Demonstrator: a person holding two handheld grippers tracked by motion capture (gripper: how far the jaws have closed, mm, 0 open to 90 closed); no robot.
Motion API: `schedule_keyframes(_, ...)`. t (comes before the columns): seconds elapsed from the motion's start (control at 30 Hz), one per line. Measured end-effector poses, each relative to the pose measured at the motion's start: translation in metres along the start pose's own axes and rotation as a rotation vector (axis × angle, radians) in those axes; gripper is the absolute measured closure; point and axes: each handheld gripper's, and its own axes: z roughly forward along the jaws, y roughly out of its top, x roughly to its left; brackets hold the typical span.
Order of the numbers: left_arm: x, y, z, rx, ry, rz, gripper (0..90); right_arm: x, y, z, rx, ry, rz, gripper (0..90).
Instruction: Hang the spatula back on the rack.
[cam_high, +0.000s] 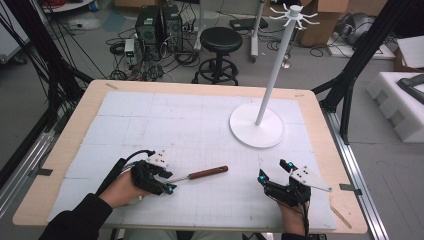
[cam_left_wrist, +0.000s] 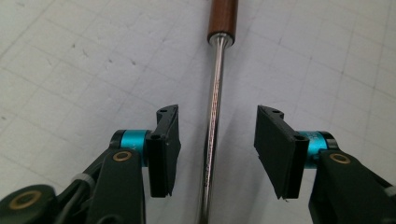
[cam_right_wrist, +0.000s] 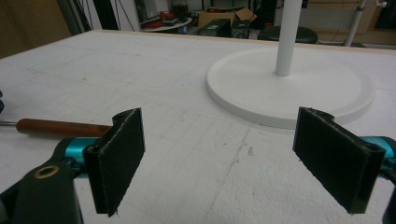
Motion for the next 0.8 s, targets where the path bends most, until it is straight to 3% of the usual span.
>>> schedule_keyframes(0.1, -0.005, 0.0, 0.001, 0.003, 0.053, 0.037, 59.6, 0.0, 0.0, 0.001, 0.005, 0.002, -0.001, 15.3)
schedule_keyframes(0.2, -0.006, 0.002, 0.001, 0.016, 0.069, 0.047, 65.6, 0.001, 0.0, 0.002, 0.011, 0.002, -0.003, 15.3)
schedule_keyframes(0.33, -0.009, 0.005, 0.001, 0.038, 0.066, 0.044, 80.3, 0.001, 0.0, 0.002, 0.008, 0.002, 0.004, 15.3)
schedule_keyframes(0.4, -0.01, 0.007, 0.001, 0.061, 0.068, 0.07, 81.3, 0.001, 0.0, 0.002, 0.005, -0.001, 0.006, 15.3)
schedule_keyframes(0.53, -0.01, 0.01, 0.002, 0.078, 0.063, 0.084, 83.8, 0.001, -0.001, 0.002, 0.009, 0.003, 0.006, 15.3)
schedule_keyframes(0.8, -0.007, 0.009, 0.001, 0.071, 0.049, 0.081, 84.2, 0.001, -0.001, 0.002, 0.013, 0.004, 0.01, 15.3)
